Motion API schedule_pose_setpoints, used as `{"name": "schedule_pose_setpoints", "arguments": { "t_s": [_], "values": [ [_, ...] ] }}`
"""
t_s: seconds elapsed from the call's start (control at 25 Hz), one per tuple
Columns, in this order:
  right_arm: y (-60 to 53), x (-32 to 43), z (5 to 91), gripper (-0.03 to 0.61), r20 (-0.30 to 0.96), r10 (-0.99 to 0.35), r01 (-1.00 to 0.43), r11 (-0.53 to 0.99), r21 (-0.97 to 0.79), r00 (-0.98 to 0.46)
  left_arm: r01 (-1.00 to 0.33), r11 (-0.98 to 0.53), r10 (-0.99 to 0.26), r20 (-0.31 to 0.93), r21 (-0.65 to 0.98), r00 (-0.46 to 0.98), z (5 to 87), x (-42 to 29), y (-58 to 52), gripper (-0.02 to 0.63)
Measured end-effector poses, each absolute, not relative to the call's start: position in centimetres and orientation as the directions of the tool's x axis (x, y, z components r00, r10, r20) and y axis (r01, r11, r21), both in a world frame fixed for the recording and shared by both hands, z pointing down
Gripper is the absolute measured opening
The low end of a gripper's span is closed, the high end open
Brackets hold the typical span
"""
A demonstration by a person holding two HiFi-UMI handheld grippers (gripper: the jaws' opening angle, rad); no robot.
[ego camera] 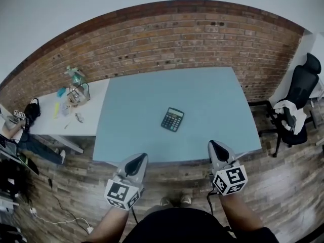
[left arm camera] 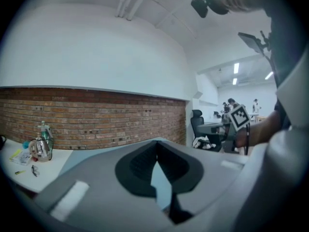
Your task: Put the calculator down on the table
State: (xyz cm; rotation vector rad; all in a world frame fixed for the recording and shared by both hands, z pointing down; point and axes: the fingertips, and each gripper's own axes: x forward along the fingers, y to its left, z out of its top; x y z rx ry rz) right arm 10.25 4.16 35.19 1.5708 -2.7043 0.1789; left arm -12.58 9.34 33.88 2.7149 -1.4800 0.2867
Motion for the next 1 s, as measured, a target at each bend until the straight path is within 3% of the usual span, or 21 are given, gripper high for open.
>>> {"name": "schedule_pose_setpoints", "arguments": {
  "t_s": [1.0],
  "values": [
    [5.3, 11.0, 35.8, 0.002, 0.138, -0.917, -0.927, 0.375, -0.029, -0.375, -0.891, -0.452, -0.886, 0.142, -0.043, 0.442, 33.4, -17.3, 8.4, 0.003]
  ]
}}
